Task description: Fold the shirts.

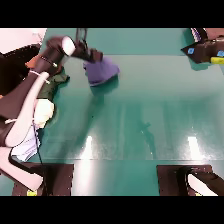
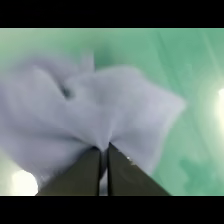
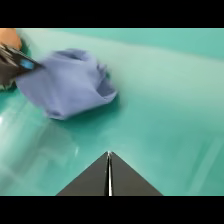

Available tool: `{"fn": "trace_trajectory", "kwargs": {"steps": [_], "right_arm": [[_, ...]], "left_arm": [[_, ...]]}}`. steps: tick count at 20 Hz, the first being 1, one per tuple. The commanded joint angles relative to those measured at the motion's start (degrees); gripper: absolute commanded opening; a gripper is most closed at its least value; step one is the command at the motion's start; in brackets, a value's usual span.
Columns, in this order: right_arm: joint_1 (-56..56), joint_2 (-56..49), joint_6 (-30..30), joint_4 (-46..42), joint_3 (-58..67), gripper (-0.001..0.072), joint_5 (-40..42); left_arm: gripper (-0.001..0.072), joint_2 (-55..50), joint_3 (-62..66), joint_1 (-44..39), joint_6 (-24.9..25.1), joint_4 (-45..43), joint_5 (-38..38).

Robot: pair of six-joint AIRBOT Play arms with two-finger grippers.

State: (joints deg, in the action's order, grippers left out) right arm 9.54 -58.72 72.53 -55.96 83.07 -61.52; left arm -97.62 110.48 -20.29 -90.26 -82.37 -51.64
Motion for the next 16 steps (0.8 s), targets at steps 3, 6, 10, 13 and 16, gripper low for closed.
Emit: {"fn": "trace_trajectory", "kwargs": {"steps": [3, 6, 10, 13, 16], "right_arm": [[0.0, 0.1, 0.0, -4.5, 12.4, 0.0018, -3.2], [0.0, 0.1, 0.0, -5.6, 17.7, 0.0019, -5.0], [0.0, 0.2, 0.1, -5.5, 21.0, 0.0019, -7.7], [0.0, 0.2, 0.1, -5.5, 20.9, 0.0019, -11.2], [0.0, 0.2, 0.1, -5.5, 20.9, 0.0018, -13.4]], "left_arm": [[0.0023, 18.9, 7.0, -0.7, 0.7, -3.4, -8.8], [0.0022, 25.3, 7.0, -5.2, 0.5, -3.4, -16.3], [0.0024, 24.8, -0.2, -16.0, 0.2, -3.1, -18.7], [0.0133, 21.5, -9.5, -22.2, 0.8, 1.6, -16.0], [0.057, 18.4, -14.3, -23.2, 0.9, 2.2, -10.8]]}}
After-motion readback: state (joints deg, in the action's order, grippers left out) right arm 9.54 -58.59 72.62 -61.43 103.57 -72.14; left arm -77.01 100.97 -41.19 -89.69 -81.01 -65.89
